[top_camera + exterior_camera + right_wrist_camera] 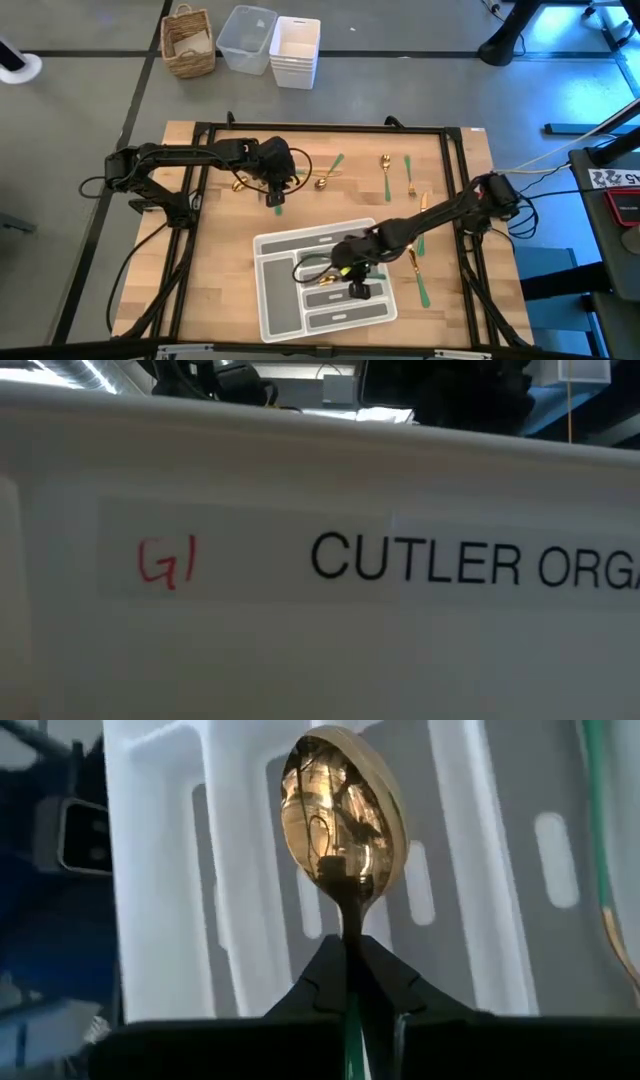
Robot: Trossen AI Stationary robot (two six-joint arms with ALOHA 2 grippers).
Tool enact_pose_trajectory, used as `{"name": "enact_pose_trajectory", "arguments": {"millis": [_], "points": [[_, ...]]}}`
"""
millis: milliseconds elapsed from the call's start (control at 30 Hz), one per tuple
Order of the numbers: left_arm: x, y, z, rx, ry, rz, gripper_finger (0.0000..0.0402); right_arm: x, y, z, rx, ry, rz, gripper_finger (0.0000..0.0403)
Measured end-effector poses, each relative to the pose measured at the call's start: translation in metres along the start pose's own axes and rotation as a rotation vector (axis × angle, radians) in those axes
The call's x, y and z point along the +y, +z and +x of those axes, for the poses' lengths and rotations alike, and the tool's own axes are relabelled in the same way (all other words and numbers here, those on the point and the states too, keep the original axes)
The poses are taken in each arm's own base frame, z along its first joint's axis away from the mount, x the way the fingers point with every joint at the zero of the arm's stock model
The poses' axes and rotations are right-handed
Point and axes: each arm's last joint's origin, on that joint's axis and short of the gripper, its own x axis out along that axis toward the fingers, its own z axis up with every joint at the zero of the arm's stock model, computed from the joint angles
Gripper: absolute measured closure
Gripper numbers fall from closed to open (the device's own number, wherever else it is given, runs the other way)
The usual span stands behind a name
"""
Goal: Sort silverware
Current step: Put the green spoon into the white silverware tray
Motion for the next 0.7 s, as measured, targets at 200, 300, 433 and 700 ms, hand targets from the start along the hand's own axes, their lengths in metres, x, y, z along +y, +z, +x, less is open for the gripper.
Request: {"name": "enact_pose_trajectory", "arguments": {"millis": [200, 300, 433, 700], "points": [[0.000, 0.000, 0.000, 0.001, 0.000, -0.016, 0.0312, -0.008, -0.003, 0.017, 0.050, 0.003, -0.075, 0.0394], [0.000, -0.001, 0.000, 0.008, -0.001, -0.017, 0.0312, -0.012, -0.003, 0.023, 0.058, -0.004, -0.098, 0.0394], [0.000, -0.001, 0.000, 0.014, -0.002, -0.031, 0.0312, -0.017, -0.002, 0.026, 0.043, -0.068, -0.095, 0.0376], [0.000, -0.006, 0.000, 0.062, 0.004, -0.041, 0.0312, -0.021, -0.002, 0.025, 0.037, -0.122, -0.111, 0.0324]]}}
